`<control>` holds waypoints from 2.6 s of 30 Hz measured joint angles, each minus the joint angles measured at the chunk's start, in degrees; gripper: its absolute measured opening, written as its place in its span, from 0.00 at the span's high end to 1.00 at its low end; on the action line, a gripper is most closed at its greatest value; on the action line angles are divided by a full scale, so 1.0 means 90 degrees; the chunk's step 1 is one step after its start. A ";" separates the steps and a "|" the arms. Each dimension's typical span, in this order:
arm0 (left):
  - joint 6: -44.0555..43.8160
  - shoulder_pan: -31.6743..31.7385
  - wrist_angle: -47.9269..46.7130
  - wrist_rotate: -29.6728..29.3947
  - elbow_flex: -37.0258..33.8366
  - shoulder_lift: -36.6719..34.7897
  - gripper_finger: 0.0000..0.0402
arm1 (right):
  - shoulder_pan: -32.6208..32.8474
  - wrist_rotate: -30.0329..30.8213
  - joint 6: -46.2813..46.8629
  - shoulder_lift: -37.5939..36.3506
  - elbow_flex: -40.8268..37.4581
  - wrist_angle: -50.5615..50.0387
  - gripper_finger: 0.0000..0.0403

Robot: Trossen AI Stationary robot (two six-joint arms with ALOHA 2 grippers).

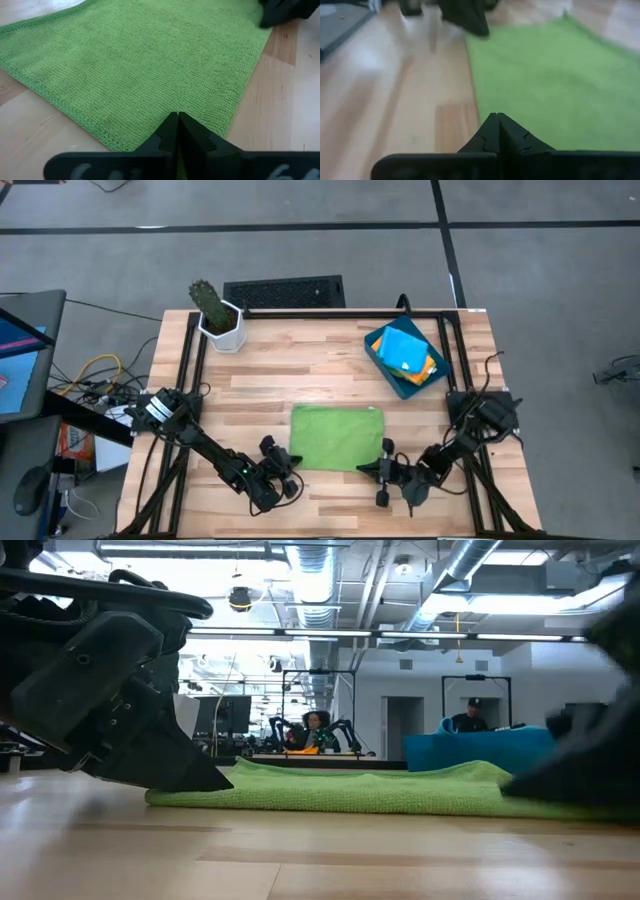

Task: Fold microfiber towels
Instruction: Fold the green microfiber cloth

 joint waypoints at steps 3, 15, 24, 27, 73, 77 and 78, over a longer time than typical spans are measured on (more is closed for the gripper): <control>0.0009 0.0001 -0.0007 0.0030 0.0000 -0.0002 0.98 | 0.0153 0.0262 0.0616 0.0378 0.0029 0.0138 0.94; 0.0443 -0.0012 -0.0519 0.0250 -0.0034 -0.0518 0.98 | 0.0386 0.0366 0.0661 0.0183 0.0007 -0.0178 0.94; 0.0890 0.0019 -0.0042 -0.0684 -0.0024 -0.1053 0.98 | 0.0410 0.0740 -0.1041 -0.0366 -0.0002 0.0794 0.96; 0.1402 0.0234 0.0392 -0.1220 -0.0010 -0.0953 0.98 | 0.0380 0.1589 -0.1429 -0.0810 -0.0021 0.0535 0.95; 0.1287 0.1270 0.0301 -0.0104 0.0000 0.0148 0.98 | -0.1434 0.1280 0.3029 -0.1128 -0.1275 -0.2599 0.96; 0.1289 0.1270 0.0315 -0.0093 -0.0005 0.0114 0.98 | -0.1045 0.1484 0.2558 -0.1767 -0.1275 -0.2555 0.95; 0.1289 0.1270 0.0311 -0.0022 -0.0010 0.0077 0.98 | -0.0917 0.1600 0.2457 -0.1953 -0.1275 -0.2532 0.95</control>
